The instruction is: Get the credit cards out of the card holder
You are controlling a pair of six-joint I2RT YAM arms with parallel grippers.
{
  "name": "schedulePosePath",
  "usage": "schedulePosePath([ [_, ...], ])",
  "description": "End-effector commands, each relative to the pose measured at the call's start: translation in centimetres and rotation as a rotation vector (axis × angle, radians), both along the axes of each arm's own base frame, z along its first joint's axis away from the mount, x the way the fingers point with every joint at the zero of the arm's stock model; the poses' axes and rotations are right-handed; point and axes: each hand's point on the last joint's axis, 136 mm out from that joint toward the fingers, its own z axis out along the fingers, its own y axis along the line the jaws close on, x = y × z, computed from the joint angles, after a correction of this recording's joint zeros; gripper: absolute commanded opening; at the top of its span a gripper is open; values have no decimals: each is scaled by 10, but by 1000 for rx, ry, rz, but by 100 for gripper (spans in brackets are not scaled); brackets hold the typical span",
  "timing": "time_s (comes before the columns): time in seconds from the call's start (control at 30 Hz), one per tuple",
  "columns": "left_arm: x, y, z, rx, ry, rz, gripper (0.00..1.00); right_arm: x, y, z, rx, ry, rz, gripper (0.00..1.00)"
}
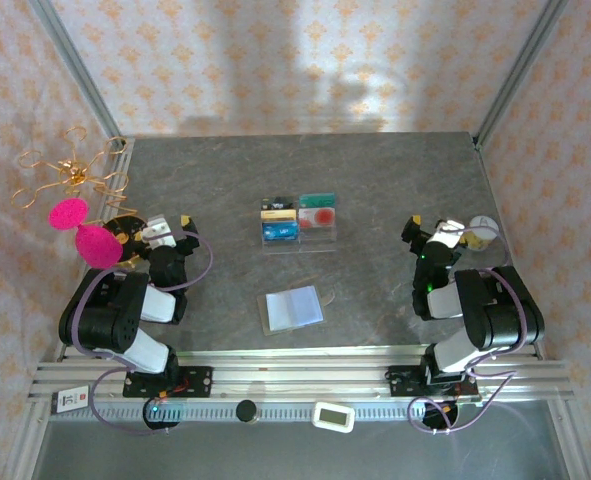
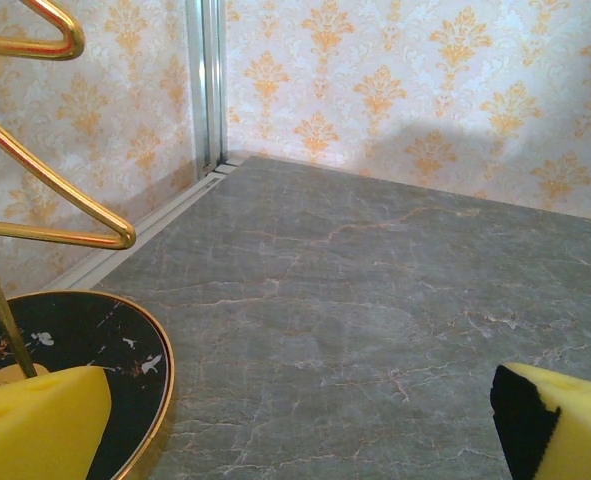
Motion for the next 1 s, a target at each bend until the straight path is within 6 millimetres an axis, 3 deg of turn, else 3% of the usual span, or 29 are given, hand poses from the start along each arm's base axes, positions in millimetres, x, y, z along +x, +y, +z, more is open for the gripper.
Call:
schedulePosePath([
  [0.0,3,0,13,-5,-54,1,99,2,-2,13,4,-52,-13,100],
  [0.97,4,-2,13,5,-49,1,99,1,-2,14,4,-58,-11,100],
])
